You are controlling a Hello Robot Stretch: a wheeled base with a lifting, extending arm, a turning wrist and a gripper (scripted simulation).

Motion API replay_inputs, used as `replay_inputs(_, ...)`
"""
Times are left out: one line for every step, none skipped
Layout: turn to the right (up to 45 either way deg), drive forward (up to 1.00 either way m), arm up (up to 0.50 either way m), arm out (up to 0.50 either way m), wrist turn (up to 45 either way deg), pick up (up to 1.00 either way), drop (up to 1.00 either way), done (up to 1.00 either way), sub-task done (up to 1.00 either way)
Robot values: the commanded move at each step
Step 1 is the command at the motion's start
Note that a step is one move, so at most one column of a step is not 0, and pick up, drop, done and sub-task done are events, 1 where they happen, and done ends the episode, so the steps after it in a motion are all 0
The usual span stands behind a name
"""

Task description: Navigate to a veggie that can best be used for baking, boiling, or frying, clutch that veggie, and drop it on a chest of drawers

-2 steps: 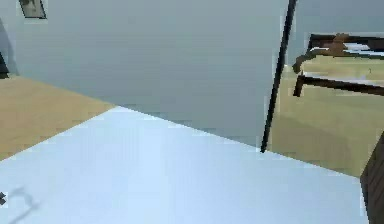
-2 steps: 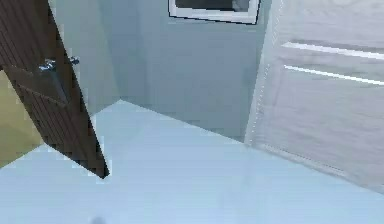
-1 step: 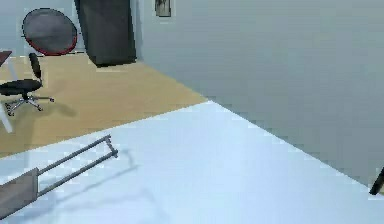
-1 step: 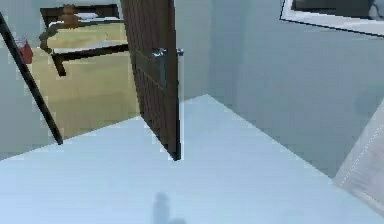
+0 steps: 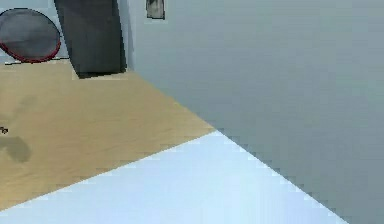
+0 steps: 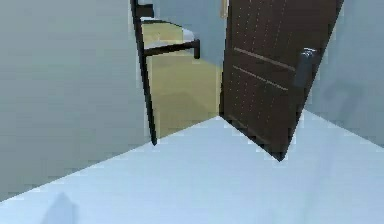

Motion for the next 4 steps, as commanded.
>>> replay_inputs(-6.0, 0.00, 0.00, 0.00, 0.0, 0.00, 0.00, 0.00, 0.00)
replay_inputs(0.0, 0.50, 0.00, 0.00, 0.0, 0.00, 0.00, 0.00, 0.00)
replay_inputs(-24.0, 0.00, 0.00, 0.00, 0.0, 0.00, 0.00, 0.00, 0.00)
replay_inputs(0.0, 0.85, 0.00, 0.00, 0.0, 0.00, 0.00, 0.00, 0.00)
